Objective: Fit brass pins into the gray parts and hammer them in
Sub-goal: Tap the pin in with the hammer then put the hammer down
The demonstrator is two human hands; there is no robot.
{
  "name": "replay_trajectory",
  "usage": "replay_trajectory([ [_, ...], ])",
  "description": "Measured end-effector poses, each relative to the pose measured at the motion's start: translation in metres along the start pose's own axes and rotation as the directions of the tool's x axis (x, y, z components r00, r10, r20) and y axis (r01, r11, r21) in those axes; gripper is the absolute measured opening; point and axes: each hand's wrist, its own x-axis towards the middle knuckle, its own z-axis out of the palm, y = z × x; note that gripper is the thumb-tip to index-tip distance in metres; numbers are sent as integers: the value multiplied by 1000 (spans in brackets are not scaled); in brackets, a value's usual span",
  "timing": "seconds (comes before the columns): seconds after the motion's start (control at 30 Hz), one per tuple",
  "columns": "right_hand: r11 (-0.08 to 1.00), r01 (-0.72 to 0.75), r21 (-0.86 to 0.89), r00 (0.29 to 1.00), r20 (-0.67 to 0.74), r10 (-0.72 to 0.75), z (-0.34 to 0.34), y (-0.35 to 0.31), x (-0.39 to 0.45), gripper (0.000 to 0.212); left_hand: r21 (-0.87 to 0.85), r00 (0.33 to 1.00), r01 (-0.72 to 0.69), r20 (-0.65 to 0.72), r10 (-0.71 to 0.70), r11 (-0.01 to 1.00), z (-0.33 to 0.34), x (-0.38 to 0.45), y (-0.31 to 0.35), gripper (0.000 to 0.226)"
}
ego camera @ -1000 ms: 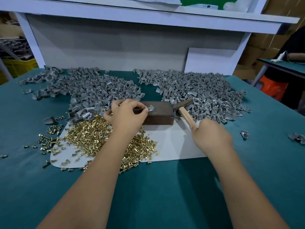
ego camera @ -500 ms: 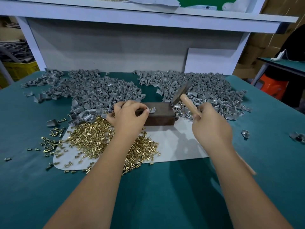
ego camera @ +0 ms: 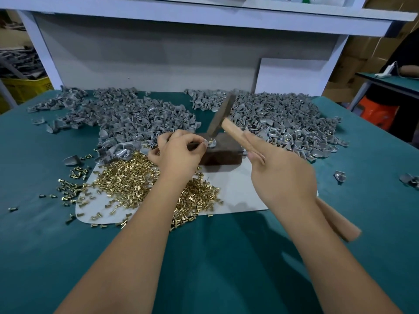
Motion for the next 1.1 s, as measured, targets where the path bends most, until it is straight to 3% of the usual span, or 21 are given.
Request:
replay_trajectory([
  [0.17, 998, -30, 61, 994, -102, 36, -3, 4, -2, 40, -14, 1000, -4, 1, 4, 1000, 0, 0, -1, 20],
  [0.3, 993, 20, -115, 999, 38, -16, -2, 2, -3, 42, -9, 1000, 10, -3, -10, 1000, 0, 1, 0, 23],
  [0.43, 998, -16, -68, 998, -62, 12, -5, 1, -4, 42, -37, 1000, 10, -8, -10, 999, 1, 0, -1, 23],
  [0.57, 979, 52, -196, 998, 33, -47, -4, -2, -3, 44, -37, 1000, 21, -20, -22, 999, 1, 0, -2, 24],
  [0.7, 986, 13, -166, 997, -69, -24, -7, -5, -3, 45, -62, 999, 18, -39, -20, 998, 3, 1, -2, 28],
  [0.83, 974, 68, -215, 998, 33, -62, -2, -4, -2, 46, -38, 999, 13, -48, -15, 999, 4, 1, -2, 28],
  [0.97, 988, 18, -153, 995, -90, -32, -6, -6, -2, 45, -72, 998, 8, -57, -13, 997, 6, 1, -2, 29],
  [1.1, 964, 100, -245, 995, 9, -101, -3, -3, -1, 47, -50, 998, 10, -58, -13, 999, 5, 1, -3, 27],
])
